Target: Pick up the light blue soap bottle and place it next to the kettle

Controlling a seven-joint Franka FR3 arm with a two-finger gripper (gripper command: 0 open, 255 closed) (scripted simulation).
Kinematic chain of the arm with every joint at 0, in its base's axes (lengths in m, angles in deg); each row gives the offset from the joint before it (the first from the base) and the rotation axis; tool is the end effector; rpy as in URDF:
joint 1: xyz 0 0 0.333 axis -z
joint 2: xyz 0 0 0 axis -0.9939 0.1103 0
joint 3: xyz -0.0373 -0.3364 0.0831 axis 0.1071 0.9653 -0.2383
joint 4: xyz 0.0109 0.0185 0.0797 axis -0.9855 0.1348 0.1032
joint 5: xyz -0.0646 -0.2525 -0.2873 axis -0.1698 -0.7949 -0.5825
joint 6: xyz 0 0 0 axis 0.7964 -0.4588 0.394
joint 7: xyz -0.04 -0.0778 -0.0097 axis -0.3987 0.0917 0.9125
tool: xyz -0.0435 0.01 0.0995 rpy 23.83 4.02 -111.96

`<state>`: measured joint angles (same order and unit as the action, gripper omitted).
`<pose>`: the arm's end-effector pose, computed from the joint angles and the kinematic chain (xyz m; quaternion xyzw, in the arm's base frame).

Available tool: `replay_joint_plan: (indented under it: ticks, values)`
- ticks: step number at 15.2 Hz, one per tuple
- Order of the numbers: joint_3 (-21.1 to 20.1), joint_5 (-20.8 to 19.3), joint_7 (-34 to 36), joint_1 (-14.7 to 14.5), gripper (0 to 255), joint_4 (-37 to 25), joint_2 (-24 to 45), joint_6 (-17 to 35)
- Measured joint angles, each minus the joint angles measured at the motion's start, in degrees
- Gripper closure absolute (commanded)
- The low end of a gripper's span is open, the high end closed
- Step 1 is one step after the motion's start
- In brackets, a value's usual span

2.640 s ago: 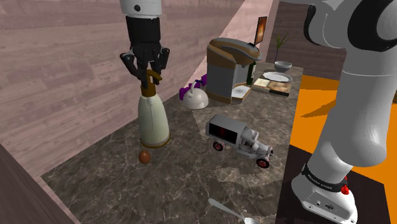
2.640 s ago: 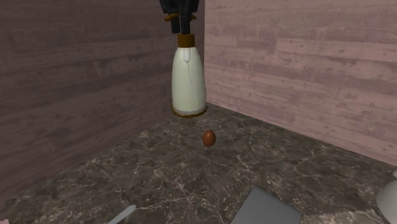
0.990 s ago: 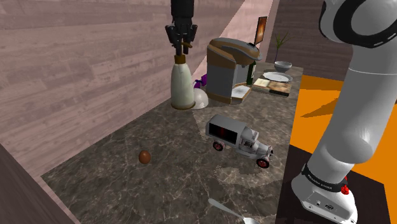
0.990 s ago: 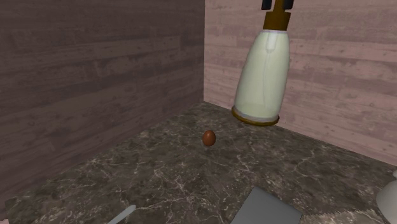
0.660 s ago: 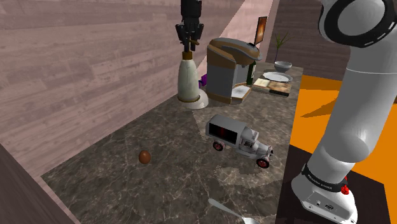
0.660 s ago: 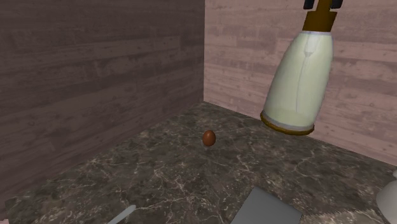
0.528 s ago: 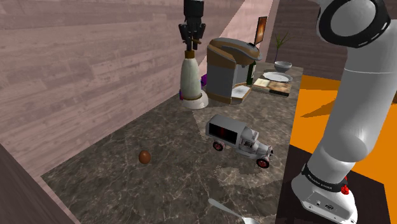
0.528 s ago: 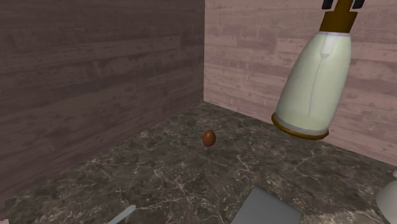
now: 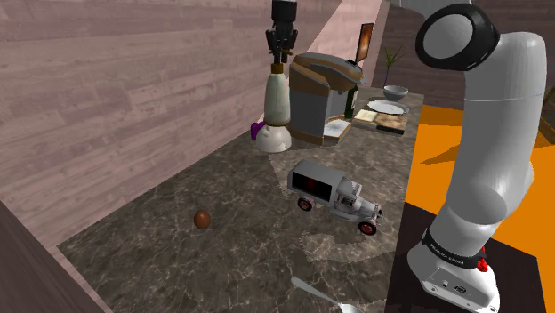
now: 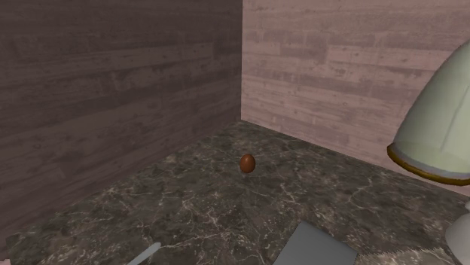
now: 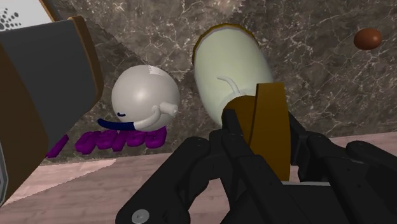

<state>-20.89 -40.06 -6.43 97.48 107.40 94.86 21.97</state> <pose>0.6287 -0.0363 0.7072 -0.9994 0.0002 -0.0325 0.0086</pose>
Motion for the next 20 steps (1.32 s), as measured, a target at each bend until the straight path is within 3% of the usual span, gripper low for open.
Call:
replay_joint_plan:
  ticks: [1,2,11,20]
  values:
    - [0.46,-0.30,-1.38,0.57,255,-3.81,2.24,-1.57]
    - [0.71,-0.30,-2.14,1.13,255,-3.75,2.72,-1.12]
    - [1.00,1.17,-3.50,3.33,255,11.08,-2.38,8.70]
    - [1.09,1.79,-3.73,3.97,255,21.68,-4.84,16.89]
